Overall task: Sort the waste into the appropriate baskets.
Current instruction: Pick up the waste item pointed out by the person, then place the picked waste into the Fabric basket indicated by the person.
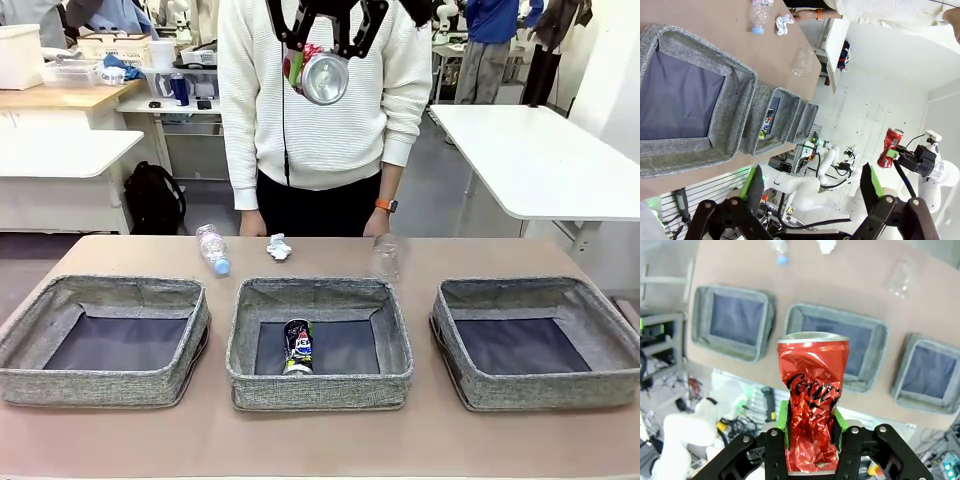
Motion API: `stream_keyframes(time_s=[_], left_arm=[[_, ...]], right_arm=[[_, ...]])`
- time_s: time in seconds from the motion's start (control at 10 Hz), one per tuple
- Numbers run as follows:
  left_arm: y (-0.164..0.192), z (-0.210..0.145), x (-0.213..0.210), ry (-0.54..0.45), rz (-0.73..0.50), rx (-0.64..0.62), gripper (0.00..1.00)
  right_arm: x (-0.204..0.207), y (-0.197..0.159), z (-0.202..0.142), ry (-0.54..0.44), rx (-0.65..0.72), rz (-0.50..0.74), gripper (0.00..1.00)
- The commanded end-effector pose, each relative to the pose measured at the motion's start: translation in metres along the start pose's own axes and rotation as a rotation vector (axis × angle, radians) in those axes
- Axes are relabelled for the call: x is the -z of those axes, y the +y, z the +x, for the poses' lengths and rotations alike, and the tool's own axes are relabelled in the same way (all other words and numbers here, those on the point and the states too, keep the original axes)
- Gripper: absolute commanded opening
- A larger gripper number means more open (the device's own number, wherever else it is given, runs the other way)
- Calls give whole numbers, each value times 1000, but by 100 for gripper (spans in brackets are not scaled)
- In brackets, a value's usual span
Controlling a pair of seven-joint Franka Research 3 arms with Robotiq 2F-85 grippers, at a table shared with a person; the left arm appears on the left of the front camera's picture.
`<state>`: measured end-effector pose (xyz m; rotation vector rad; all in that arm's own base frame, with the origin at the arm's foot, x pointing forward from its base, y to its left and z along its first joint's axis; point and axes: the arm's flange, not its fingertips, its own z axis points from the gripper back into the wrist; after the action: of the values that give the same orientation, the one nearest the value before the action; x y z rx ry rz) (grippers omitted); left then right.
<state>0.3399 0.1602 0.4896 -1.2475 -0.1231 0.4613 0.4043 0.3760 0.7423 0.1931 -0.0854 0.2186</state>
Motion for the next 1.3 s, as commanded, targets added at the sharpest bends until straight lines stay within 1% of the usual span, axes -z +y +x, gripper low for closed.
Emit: stream_keyframes(time_s=[0.0,1.2], left_arm=[[0,-2,-2,1,4,15,100],[0,-2,-2,1,4,15,100]], right_arm=[[-6,0,-1,2,19,1,34],[-6,0,-1,2,19,1,34]])
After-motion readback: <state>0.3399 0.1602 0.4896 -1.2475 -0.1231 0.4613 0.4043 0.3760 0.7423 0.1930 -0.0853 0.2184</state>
